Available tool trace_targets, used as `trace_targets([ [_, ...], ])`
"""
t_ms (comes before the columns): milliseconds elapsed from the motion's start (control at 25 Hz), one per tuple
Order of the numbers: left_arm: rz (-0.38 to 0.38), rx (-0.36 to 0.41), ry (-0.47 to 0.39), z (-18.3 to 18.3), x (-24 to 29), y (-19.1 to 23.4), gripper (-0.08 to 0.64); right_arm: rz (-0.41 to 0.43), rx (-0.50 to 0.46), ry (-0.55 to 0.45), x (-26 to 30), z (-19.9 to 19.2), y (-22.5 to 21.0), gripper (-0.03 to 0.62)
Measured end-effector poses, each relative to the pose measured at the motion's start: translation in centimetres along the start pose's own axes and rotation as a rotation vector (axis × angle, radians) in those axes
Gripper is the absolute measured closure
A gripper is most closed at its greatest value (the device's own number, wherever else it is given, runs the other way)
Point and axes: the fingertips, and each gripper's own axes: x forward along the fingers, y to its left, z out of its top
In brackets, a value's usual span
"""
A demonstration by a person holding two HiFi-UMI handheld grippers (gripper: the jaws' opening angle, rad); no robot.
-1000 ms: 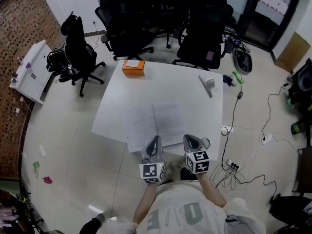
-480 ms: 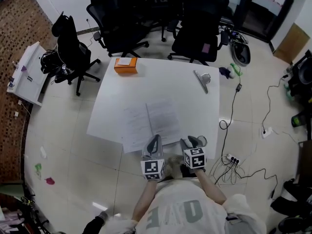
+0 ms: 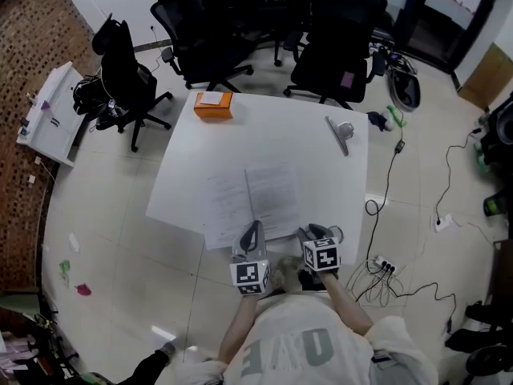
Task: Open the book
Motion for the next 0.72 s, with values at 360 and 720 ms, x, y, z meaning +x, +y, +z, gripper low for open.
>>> trace_targets([
  [360, -0.001, -0.012, 0.005, -0.2, 0.3, -0.3, 0.543, -0.051, -0.032, 0.024, -0.1, -0.1, -1.3, 0.589],
  [720, 0.004, -0.013, 0.01, -0.2, 0.3, -0.2, 0.543, 0.029, -0.045, -0.022, -0.9, 1.4, 1.0, 0.589],
])
